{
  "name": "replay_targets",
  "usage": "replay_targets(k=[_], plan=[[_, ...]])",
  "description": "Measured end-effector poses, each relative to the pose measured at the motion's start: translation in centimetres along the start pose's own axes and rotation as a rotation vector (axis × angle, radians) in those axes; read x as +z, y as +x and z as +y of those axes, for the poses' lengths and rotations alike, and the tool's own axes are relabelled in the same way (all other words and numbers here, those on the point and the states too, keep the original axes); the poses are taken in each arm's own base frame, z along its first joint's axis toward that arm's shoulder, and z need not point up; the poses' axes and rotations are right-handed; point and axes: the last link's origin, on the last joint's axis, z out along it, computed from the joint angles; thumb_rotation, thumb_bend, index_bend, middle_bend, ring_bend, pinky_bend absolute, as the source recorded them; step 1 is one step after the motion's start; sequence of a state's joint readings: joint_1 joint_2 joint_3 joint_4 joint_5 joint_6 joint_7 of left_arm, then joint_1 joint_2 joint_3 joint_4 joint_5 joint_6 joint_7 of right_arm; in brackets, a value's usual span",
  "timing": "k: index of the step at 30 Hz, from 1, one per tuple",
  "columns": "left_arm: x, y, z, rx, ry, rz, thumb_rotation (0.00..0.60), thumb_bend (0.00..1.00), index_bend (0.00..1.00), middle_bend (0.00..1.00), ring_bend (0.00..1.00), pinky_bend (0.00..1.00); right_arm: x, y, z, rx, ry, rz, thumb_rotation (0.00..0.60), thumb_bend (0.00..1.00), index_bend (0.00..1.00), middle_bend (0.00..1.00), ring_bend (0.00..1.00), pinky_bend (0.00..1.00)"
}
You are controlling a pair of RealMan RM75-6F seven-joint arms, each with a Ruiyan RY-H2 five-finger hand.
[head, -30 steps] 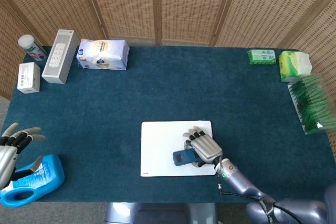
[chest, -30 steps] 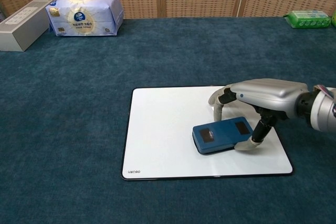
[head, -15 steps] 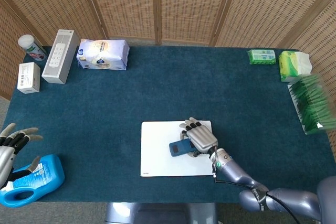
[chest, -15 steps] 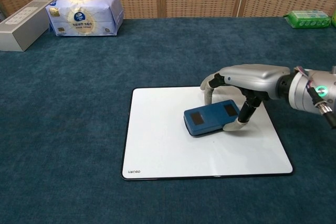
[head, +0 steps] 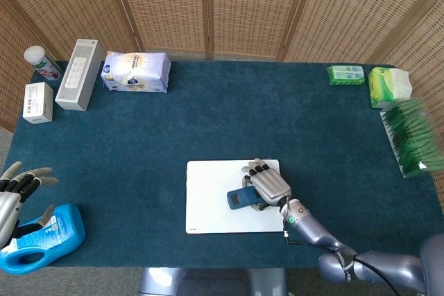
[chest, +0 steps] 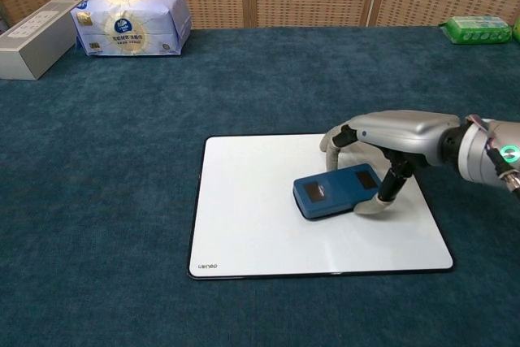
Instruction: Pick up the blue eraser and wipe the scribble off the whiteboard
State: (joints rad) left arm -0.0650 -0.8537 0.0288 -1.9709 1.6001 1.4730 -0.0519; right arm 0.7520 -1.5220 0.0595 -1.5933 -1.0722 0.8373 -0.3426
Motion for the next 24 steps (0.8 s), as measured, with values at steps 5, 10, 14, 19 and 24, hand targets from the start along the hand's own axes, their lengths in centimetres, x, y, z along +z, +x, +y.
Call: replay_targets(k=[5,10,14,19,24], plan=[[0.1,0.0,0.1,-0.001,-0.007,-0.001,0.600,0.43,0.31,0.24,0.22,0.06,-1.6,-0.6,-0.6,-0.003,0.010,-0.010,0.600,0.21,0.55,0.17,0.00,0.00],[0.1,-0.1,0.2,-0.004,-0.010,-0.002,0.600,0.43,0.31,0.24,0.22,0.06,-2.8,-1.0,-1.4,-0.003,0.026,-0.010,0.600,0.21,0.55,0.17,0.00,0.00],[0.0,0.0,0.0,-0.004,-0.006,0.002,0.600,0.43,0.31,0.24,0.22,0.06,-2.9,-1.3,-2.3,-0.001,0.050,-0.017,0.600,0.21,0.55,0.17,0.00,0.00],[-0.3,0.2,-0.3,-0.004,0.006,0.010,0.600,0.43,0.31,0.24,0.22,0.06,-2.2,-1.5,-2.8,-0.005,0.064,-0.020,0.600,0.21,0.55,0.17,0.00,0.00],[-0.5,0.3,-0.5,-0.006,0.012,0.015,0.600,0.43,0.31,0.24,0.22,0.06,-1.5,-1.5,-3.1,-0.007,0.071,-0.018,0.600,0.21,0.55,0.17,0.00,0.00]])
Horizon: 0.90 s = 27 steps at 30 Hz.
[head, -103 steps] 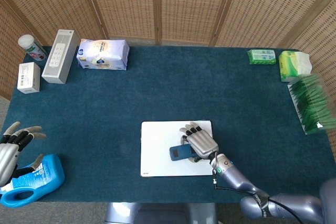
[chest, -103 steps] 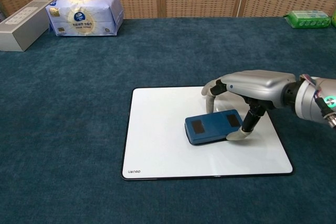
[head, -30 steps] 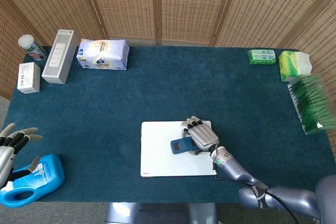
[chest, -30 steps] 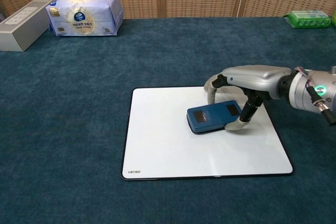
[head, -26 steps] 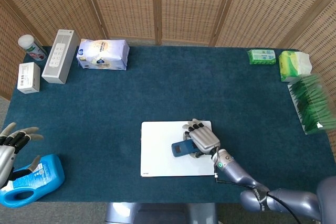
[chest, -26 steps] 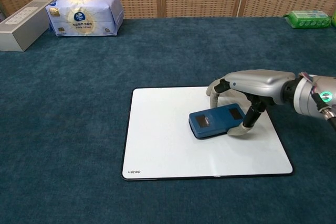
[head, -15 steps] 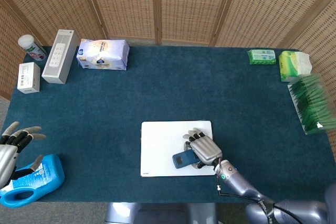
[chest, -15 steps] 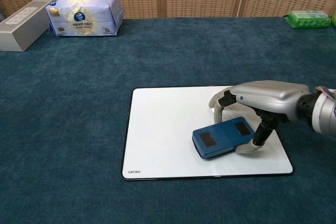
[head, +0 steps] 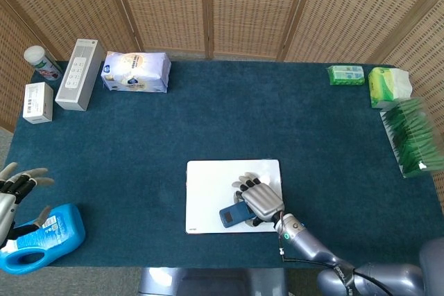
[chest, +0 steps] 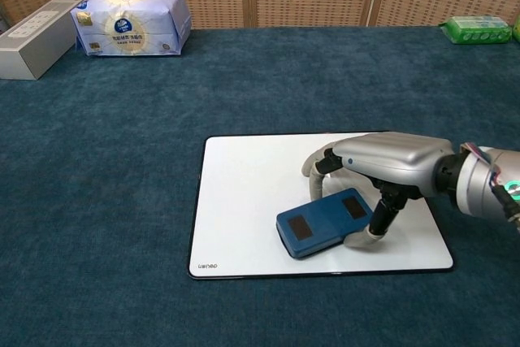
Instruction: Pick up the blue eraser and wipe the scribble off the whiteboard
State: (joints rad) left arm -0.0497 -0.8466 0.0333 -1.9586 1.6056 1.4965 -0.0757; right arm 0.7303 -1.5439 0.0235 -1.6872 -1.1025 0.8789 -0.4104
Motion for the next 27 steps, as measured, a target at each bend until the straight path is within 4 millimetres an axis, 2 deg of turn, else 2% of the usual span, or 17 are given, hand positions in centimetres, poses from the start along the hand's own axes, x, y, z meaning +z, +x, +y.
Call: replay_targets(k=[13,17,21,27], plan=[[-0.5,0.3,-0.3,-0.003,0.008,0.009,0.600,0.43,0.31,0.24,0.22,0.06,2.4,2.1,0.8,0.005,-0.017,0.048,0.600,0.21,0.55,0.17,0.00,0.00],[-0.5,0.3,-0.3,-0.003,0.006,0.008,0.600,0.43,0.31,0.24,0.22,0.06,2.7,3.5,1.4,0.021,-0.038,0.097,0.600,0.21,0.55,0.17,0.00,0.00],[-0.4,-0.1,-0.1,-0.007,0.002,-0.004,0.600,0.43,0.31,0.24,0.22,0.06,2.1,5.5,2.9,0.058,-0.078,0.173,0.600,0.21,0.54,0.17,0.00,0.00],[0.1,-1.1,0.4,-0.020,-0.009,-0.037,0.600,0.43,0.31,0.24,0.22,0.06,0.2,6.7,5.2,0.081,-0.148,0.255,0.600,0.21,0.53,0.17,0.00,0.00]])
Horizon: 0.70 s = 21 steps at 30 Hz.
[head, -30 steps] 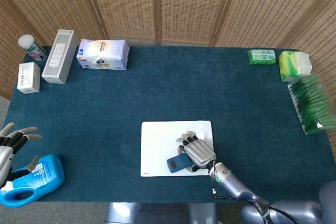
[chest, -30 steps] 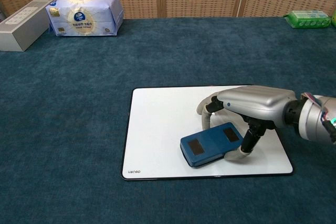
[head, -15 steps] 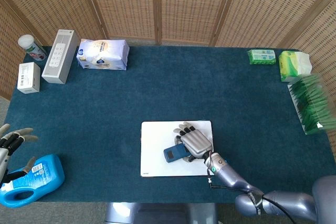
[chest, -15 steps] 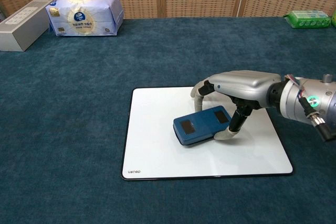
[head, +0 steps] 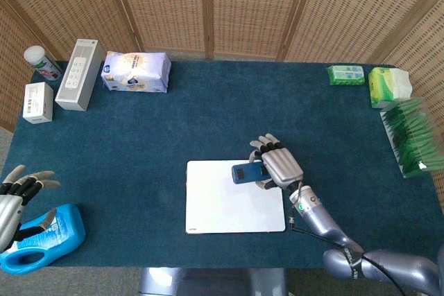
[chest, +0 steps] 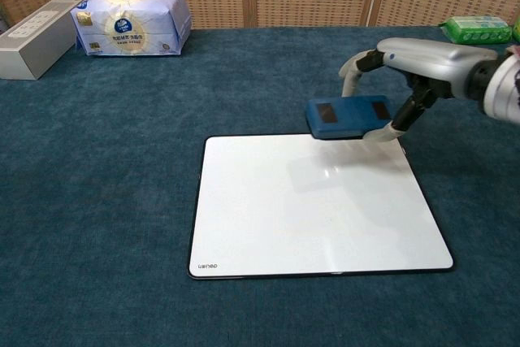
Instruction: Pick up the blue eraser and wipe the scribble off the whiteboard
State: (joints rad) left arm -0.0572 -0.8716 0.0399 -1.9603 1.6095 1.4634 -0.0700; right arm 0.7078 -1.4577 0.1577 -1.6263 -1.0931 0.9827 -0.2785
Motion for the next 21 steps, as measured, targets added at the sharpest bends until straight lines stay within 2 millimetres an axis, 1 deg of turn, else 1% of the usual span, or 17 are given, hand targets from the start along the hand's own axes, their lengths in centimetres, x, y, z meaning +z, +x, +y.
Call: replay_targets(k=[5,12,16,21], plan=[[0.4,-0.7,0.2,-0.010,-0.003,-0.020,0.600,0.43,0.31,0.24,0.22,0.06,-1.9,0.6,2.3,0.007,-0.070,0.037,0.600,0.21,0.52,0.17,0.00,0.00],[0.9,-1.6,0.2,-0.022,-0.003,-0.043,0.600,0.43,0.31,0.24,0.22,0.06,-3.7,0.4,4.2,0.002,-0.126,0.038,0.600,0.21,0.51,0.16,0.00,0.00],[1.0,-1.8,0.1,-0.025,-0.001,-0.048,0.600,0.43,0.31,0.24,0.22,0.06,-3.6,0.3,4.5,-0.002,-0.133,0.029,0.600,0.21,0.50,0.16,0.00,0.00],[0.8,-1.9,0.0,-0.024,0.007,-0.048,0.600,0.43,0.31,0.24,0.22,0.06,-2.8,0.2,4.7,-0.002,-0.133,0.021,0.600,0.21,0.50,0.16,0.00,0.00]])
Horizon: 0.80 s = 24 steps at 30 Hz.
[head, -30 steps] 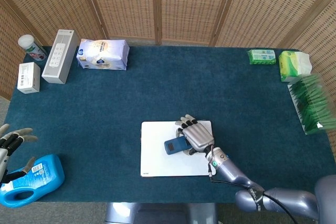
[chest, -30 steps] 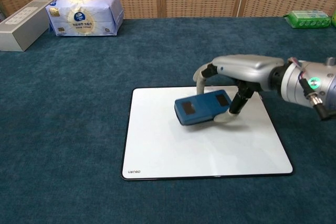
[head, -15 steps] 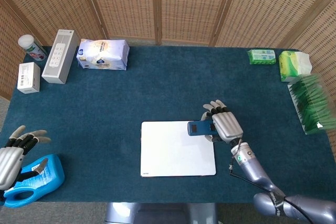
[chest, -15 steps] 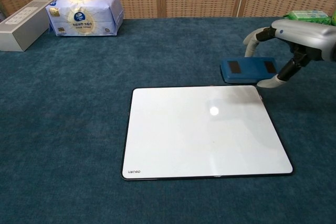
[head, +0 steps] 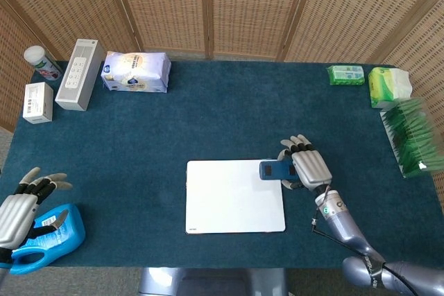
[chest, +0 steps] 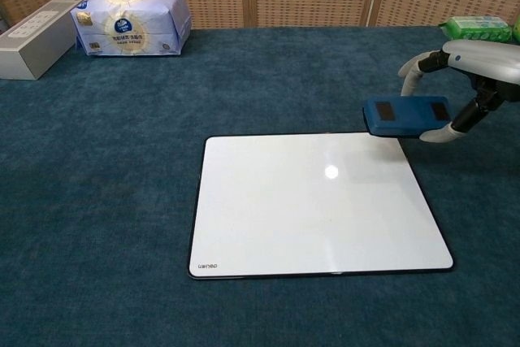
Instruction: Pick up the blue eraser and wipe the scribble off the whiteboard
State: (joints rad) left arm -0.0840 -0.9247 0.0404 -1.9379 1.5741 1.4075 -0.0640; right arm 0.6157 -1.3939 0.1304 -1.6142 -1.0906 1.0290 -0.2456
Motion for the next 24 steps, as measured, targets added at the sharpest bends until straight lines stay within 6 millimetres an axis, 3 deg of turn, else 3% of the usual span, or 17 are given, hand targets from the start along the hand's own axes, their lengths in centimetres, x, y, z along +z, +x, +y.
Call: replay_targets(k=[16,24], plan=[[-0.2,-0.2,-0.2,0.001,0.015,-0.008,0.600,0.43,0.31,0.24,0.22,0.06,1.4,0.1,3.9,-0.023,-0.104,-0.021,0.600,0.21,0.47,0.15,0.00,0.00],[-0.2,-0.1,0.0,0.007,0.015,-0.007,0.600,0.43,0.31,0.24,0.22,0.06,1.1,0.6,5.4,-0.037,-0.133,-0.024,0.600,0.21,0.28,0.10,0.00,0.00]])
